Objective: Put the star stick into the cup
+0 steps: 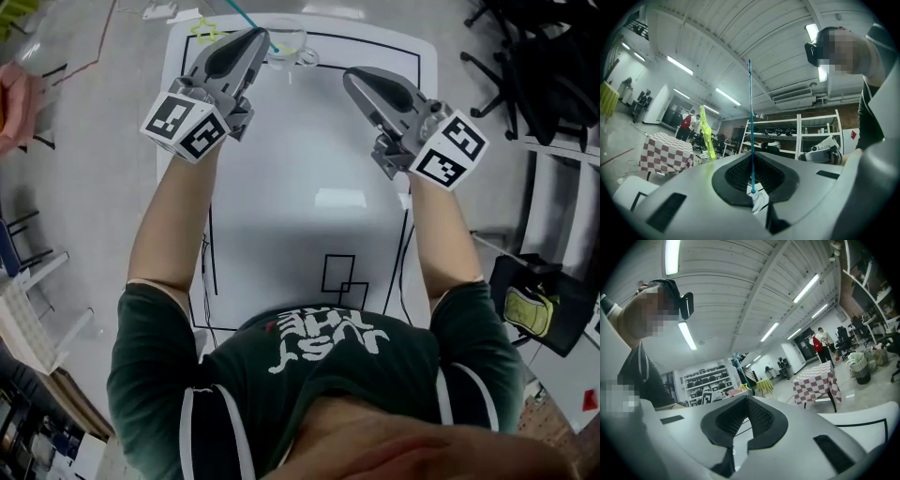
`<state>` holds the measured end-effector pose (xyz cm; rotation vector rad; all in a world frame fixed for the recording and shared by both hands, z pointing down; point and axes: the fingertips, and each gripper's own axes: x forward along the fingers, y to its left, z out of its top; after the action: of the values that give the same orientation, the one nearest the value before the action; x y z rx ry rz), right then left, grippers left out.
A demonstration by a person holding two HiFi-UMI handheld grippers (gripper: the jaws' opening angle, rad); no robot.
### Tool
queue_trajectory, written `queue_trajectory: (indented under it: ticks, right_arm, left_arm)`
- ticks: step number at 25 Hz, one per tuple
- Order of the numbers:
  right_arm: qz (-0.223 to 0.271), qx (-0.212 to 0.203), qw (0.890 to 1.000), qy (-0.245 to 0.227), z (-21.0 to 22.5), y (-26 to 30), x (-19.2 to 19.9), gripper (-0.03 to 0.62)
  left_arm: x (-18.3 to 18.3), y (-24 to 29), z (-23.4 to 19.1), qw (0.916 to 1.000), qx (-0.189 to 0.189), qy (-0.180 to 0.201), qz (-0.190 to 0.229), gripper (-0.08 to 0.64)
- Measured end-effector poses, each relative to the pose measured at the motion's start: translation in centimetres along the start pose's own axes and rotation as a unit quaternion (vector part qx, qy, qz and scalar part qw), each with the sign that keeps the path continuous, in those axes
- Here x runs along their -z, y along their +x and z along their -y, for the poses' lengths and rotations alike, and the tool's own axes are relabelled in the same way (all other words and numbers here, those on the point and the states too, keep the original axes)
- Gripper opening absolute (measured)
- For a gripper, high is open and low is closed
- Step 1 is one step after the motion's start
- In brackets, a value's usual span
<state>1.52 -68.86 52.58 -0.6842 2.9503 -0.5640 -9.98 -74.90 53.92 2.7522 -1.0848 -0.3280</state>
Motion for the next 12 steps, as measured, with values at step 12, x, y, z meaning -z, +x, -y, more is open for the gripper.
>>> queue_trajectory:
  ticks: [12]
  right_arm:
    - [0.000, -0.006, 1.000, 0.010, 0.7, 0.5, 1.4, 0.035]
  left_arm:
    - [2.5, 0.9, -0.6, 0.9990, -0.009, 0.036, -0.024, 0.020]
